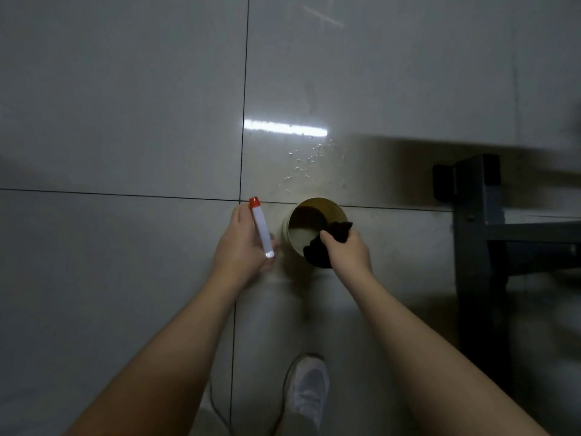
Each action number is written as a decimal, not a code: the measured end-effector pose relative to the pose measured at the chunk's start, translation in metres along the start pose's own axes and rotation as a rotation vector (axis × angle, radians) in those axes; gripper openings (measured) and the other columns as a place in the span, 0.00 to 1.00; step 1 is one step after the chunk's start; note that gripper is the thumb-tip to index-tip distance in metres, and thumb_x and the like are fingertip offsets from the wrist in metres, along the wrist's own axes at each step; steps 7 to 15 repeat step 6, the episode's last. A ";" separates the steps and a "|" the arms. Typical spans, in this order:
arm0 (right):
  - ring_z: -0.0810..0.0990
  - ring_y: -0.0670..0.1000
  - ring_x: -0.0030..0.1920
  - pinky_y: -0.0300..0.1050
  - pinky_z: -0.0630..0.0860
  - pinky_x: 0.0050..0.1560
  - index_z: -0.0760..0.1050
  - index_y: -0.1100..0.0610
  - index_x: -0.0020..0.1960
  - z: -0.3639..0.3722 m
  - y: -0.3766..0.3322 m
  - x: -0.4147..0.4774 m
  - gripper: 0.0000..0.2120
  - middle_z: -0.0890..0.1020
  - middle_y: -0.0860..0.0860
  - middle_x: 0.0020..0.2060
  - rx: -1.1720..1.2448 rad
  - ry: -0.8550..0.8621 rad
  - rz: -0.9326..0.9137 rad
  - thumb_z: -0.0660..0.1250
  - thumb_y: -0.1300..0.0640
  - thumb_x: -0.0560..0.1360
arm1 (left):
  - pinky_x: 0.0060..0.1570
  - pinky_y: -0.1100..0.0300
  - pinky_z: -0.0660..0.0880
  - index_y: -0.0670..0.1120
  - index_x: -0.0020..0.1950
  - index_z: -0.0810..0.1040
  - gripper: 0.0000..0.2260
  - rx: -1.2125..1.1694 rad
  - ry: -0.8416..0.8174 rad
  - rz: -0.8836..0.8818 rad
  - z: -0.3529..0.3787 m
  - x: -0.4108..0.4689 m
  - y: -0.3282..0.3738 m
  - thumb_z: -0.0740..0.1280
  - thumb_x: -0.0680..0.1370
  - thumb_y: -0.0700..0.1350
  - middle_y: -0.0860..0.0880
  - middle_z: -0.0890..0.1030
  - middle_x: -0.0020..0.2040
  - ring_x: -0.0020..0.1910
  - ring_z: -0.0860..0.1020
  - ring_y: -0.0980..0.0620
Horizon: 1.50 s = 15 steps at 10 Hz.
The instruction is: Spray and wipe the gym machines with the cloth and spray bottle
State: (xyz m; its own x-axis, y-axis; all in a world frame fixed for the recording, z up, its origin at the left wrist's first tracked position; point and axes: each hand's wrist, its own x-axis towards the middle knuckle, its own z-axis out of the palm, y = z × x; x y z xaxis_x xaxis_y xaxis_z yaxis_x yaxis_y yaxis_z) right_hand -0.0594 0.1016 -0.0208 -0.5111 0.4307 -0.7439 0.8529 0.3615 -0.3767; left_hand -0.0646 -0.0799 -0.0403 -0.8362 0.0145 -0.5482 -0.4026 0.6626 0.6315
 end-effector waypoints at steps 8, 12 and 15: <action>0.78 0.52 0.49 0.43 0.71 0.46 0.70 0.57 0.66 -0.036 -0.016 -0.022 0.17 0.77 0.51 0.50 -0.022 0.113 -0.099 0.60 0.56 0.78 | 0.58 0.47 0.74 0.48 0.72 0.61 0.30 -0.019 -0.149 -0.009 -0.006 -0.016 -0.013 0.70 0.74 0.48 0.45 0.73 0.62 0.58 0.76 0.43; 0.78 0.52 0.49 0.43 0.71 0.46 0.70 0.57 0.66 -0.036 -0.016 -0.022 0.17 0.77 0.51 0.50 -0.022 0.113 -0.099 0.60 0.56 0.78 | 0.58 0.47 0.74 0.48 0.72 0.61 0.30 -0.019 -0.149 -0.009 -0.006 -0.016 -0.013 0.70 0.74 0.48 0.45 0.73 0.62 0.58 0.76 0.43; 0.78 0.52 0.49 0.43 0.71 0.46 0.70 0.57 0.66 -0.036 -0.016 -0.022 0.17 0.77 0.51 0.50 -0.022 0.113 -0.099 0.60 0.56 0.78 | 0.58 0.47 0.74 0.48 0.72 0.61 0.30 -0.019 -0.149 -0.009 -0.006 -0.016 -0.013 0.70 0.74 0.48 0.45 0.73 0.62 0.58 0.76 0.43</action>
